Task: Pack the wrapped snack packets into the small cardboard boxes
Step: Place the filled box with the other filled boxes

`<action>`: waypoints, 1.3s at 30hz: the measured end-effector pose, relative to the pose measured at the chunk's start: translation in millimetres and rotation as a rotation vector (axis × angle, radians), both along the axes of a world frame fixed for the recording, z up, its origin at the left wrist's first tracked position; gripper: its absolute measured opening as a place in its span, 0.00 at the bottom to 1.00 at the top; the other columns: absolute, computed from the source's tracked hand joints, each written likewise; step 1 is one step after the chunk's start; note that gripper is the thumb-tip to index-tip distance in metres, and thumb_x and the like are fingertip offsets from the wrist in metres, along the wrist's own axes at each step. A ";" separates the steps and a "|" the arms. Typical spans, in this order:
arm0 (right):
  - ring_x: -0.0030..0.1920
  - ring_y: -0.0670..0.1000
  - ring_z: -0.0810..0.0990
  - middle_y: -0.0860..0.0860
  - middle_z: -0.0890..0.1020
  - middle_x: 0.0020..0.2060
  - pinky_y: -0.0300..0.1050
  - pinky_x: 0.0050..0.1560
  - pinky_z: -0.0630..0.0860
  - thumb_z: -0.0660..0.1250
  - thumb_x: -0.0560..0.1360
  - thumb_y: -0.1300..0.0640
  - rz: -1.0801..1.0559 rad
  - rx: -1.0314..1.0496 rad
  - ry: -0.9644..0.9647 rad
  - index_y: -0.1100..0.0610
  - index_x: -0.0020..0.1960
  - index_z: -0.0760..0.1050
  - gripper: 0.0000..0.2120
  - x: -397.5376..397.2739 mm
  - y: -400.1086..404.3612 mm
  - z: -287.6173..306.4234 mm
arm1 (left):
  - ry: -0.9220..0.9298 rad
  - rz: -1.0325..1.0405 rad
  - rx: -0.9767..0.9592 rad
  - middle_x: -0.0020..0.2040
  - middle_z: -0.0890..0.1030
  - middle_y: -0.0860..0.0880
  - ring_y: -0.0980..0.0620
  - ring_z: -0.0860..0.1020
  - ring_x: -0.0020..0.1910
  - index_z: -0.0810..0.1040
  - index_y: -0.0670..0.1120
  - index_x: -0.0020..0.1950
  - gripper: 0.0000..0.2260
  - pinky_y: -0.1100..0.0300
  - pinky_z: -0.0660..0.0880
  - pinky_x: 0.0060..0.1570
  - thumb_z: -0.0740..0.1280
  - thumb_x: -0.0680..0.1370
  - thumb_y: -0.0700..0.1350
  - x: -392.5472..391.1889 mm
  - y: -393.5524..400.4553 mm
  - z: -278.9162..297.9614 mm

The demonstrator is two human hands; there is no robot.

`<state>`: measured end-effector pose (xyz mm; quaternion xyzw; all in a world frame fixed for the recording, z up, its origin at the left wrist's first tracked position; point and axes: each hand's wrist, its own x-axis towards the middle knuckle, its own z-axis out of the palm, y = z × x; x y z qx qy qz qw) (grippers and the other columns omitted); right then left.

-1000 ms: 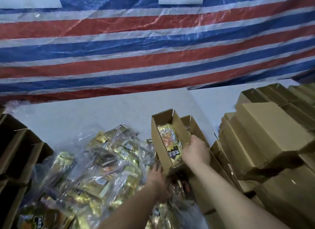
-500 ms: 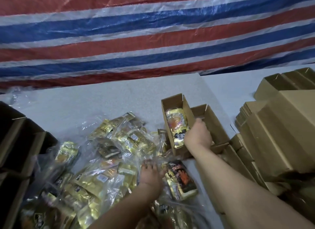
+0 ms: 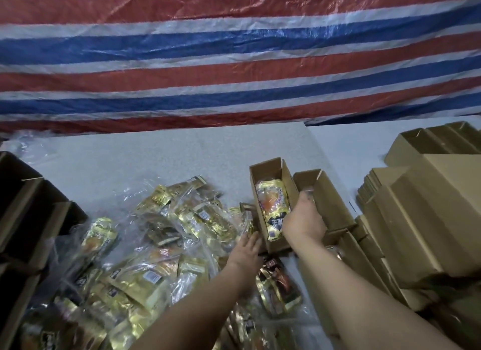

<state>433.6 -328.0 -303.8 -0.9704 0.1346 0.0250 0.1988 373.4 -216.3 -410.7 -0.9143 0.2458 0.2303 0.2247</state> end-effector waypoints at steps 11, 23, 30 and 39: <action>0.52 0.60 0.82 0.56 0.81 0.56 0.48 0.39 0.72 0.62 0.78 0.66 0.089 -0.075 0.008 0.57 0.69 0.65 0.21 9.7 6.3 -22.8 | 0.040 0.378 -0.155 0.41 0.75 0.46 0.46 0.76 0.43 0.67 0.44 0.67 0.27 0.41 0.66 0.68 0.61 0.78 0.62 -11.1 35.5 -18.6; 0.54 0.59 0.81 0.59 0.79 0.58 0.49 0.42 0.77 0.61 0.76 0.69 0.160 -0.074 0.167 0.63 0.71 0.63 0.23 22.9 -1.0 -31.2 | -0.016 0.270 -0.029 0.72 0.67 0.35 0.36 0.64 0.73 0.56 0.39 0.77 0.34 0.38 0.53 0.75 0.57 0.80 0.62 -17.6 42.2 -12.4; 0.52 0.51 0.80 0.53 0.80 0.57 0.49 0.52 0.78 0.52 0.81 0.40 0.677 -0.255 -0.025 0.55 0.73 0.64 0.27 -4.0 8.6 -33.3 | 0.020 0.250 0.064 0.79 0.51 0.35 0.34 0.49 0.78 0.45 0.42 0.80 0.37 0.36 0.42 0.74 0.54 0.81 0.63 -29.6 33.0 1.2; 0.40 0.50 0.80 0.47 0.76 0.38 0.44 0.35 0.71 0.56 0.83 0.52 0.544 -0.257 0.203 0.56 0.71 0.65 0.18 -24.4 11.4 -33.5 | 0.048 0.237 0.082 0.79 0.47 0.37 0.34 0.44 0.78 0.45 0.43 0.80 0.34 0.35 0.37 0.72 0.51 0.82 0.62 -71.0 30.4 36.2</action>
